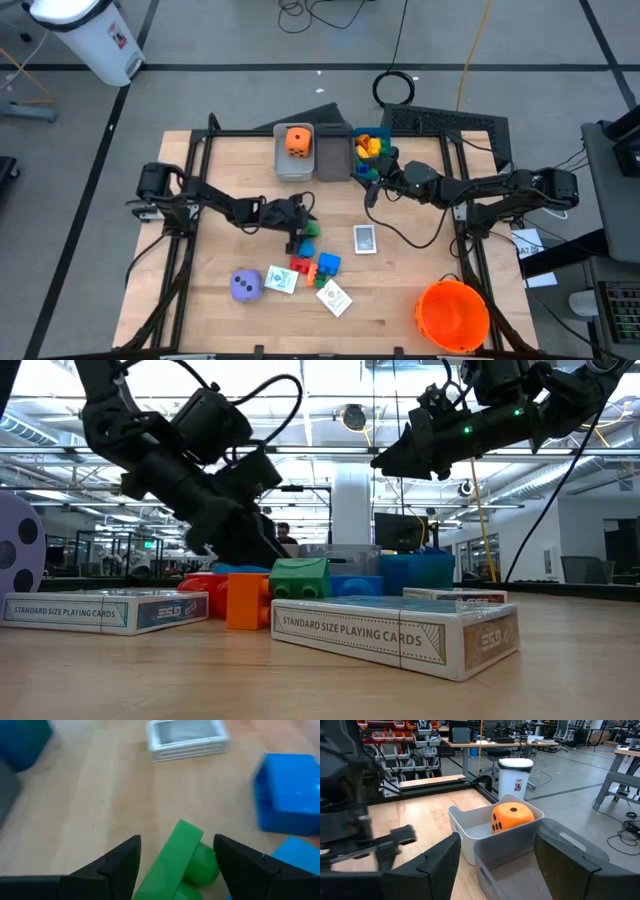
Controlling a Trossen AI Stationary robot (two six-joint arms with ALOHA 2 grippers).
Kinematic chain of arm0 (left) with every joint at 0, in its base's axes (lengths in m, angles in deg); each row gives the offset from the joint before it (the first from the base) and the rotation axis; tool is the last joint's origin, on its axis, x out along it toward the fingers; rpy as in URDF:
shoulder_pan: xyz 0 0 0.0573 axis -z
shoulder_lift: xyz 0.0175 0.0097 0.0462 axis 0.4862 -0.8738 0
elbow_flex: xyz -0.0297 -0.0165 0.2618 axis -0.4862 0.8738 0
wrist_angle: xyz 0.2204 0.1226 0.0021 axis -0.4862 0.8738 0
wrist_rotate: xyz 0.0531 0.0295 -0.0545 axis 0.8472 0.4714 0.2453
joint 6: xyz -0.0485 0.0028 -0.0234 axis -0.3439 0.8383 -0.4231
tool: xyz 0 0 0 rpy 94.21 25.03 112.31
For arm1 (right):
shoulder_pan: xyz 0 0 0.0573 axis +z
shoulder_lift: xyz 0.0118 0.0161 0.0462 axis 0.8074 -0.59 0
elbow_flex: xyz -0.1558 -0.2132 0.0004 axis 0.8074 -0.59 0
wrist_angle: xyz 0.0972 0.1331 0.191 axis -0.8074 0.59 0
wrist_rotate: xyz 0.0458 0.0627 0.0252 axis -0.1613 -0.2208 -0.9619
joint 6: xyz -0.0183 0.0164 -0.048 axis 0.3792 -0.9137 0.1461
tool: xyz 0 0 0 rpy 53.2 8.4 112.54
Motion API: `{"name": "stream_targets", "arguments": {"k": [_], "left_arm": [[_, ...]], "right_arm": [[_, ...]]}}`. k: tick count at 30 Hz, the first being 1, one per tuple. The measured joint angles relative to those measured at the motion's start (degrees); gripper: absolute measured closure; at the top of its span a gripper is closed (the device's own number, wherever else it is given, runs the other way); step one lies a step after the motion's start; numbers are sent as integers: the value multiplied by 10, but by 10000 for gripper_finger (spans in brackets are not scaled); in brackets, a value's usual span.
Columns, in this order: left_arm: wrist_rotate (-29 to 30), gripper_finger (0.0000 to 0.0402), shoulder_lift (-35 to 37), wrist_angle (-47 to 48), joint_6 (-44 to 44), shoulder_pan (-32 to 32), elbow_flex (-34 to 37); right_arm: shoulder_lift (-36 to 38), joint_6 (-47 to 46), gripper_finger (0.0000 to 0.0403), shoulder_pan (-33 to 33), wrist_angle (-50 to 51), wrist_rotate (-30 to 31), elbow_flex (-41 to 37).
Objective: Pick & Place Toys
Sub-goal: Put the green game piece into the blue bin
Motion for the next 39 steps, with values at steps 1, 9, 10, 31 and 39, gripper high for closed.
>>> {"name": "stream_targets", "arguments": {"k": [1, 9, 10, 31, 39], "left_arm": [[8, 144, 0, 2, -9, -5, -1], [122, 144, -1, 10, -85, -41, -2], [129, 144, -1, 11, -87, -45, -2], [113, 144, 77, 183, -171, -44, -2], [88, 144, 45, 168, -151, -45, -2]], "right_arm": [[0, 0, 161, 0, 0, 0, 0], [0, 0, 161, 0, 0, 0, 0], [0, 0, 161, 0, 0, 0, 0], [0, -8, 161, 0, 6, 0, 0], [0, -10, 161, 0, 6, 0, 0]]}}
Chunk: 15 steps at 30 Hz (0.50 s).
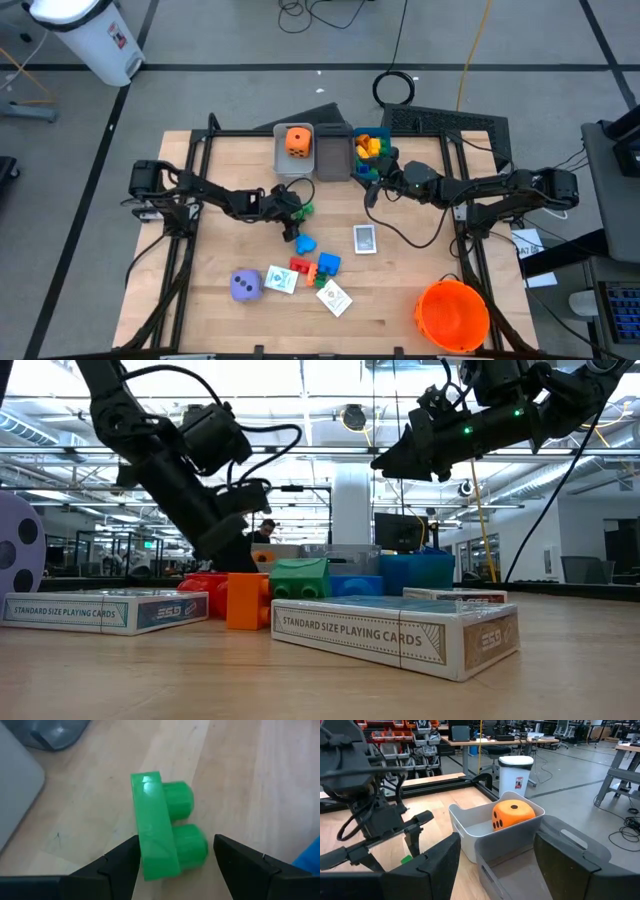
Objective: Pick & Place Toys
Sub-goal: Put the green game piece into the blue bin
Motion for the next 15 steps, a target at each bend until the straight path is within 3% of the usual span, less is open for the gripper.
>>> {"name": "stream_targets", "arguments": {"k": [8, 15], "left_arm": [[3, 150, -12, -41, 37, 0, 0], [4, 229, -12, -40, 60, 0, 0]], "right_arm": [[0, 0, 161, 0, 2, 0, 0], [0, 0, 161, 0, 3, 0, 0]]}}
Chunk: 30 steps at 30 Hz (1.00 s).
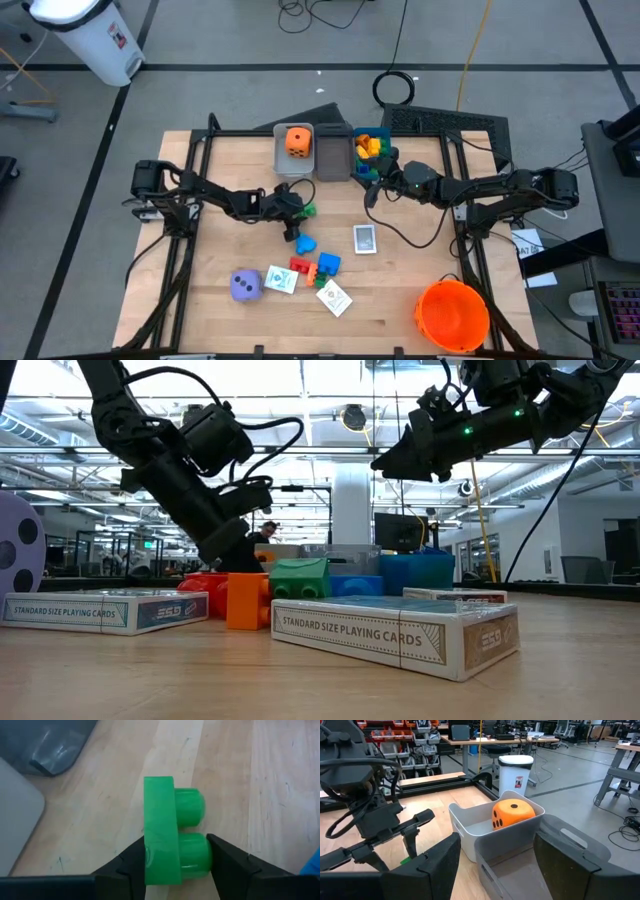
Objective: Pick & Place Toys
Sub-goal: Put the green game piece into the blue bin
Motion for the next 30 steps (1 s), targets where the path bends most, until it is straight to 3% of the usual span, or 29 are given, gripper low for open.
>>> {"name": "stream_targets", "arguments": {"k": [6, 11, 12, 17, 24, 30], "left_arm": [[0, 229, 3, -38, 15, 0, 0], [-22, 229, 25, -70, 9, 7, -7], [-30, 227, 31, -68, 8, 12, -9], [-40, 220, 37, -72, 12, 45, -36], [-40, 227, 37, -70, 36, 80, -69], [-11, 214, 37, -59, 43, 92, -77]], "right_arm": [[0, 0, 161, 0, 0, -11, 0], [0, 28, 161, 7, 9, -210, 0], [-4, 34, 160, 14, 8, -225, 0], [-44, 98, 144, 58, -10, -221, -1], [-123, 69, 97, 74, -40, -215, 23], [-175, 59, 89, 79, 0, -295, 67]]}}
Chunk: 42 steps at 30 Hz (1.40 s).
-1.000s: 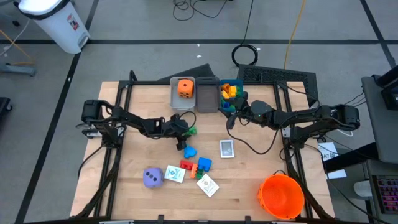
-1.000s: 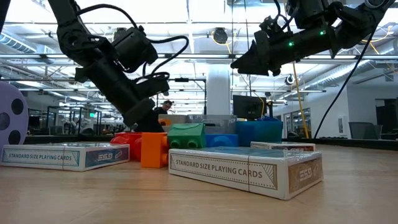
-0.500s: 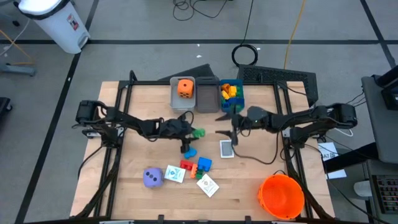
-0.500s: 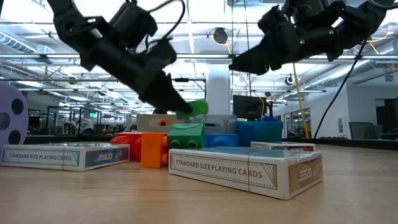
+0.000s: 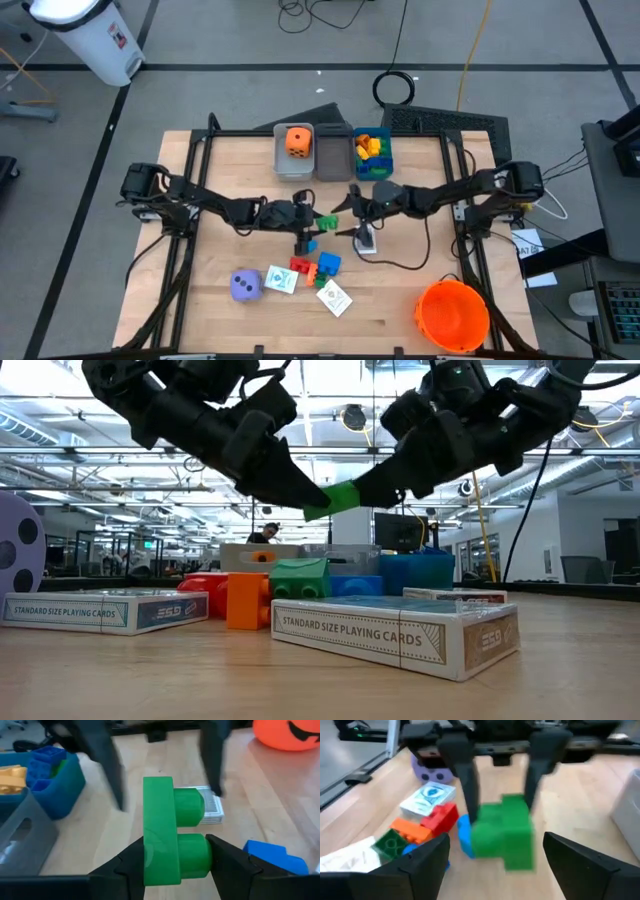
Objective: Pick & Place Toys
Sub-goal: Put the green game piece into the blue bin
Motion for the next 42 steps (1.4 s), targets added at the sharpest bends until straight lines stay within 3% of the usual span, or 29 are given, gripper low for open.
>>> {"name": "stream_targets", "arguments": {"k": [10, 14, 20, 25, 31, 35, 42], "left_arm": [[1, 222, 0, 4, -3, -2, 0], [1, 206, 0, 13, -2, -2, 0], [0, 217, 0, 7, -3, -2, 0], [3, 200, 0, 7, -2, -2, 0], [45, 167, 46, 60, 27, -2, 0], [57, 162, 85, 91, 22, -2, 0], [56, 161, 97, 94, 6, -2, 0]], "right_arm": [[-55, 2, 127, 0, -1, -2, 39], [-56, 5, 166, 0, -1, -2, 42], [-51, 17, 244, 0, 3, -8, 41], [-50, 29, 245, -2, 15, -6, 41], [12, 29, 245, -22, 124, 11, 41], [64, 26, 245, -32, 204, 99, 41], [113, -37, 242, -53, 227, 413, 29]]}}
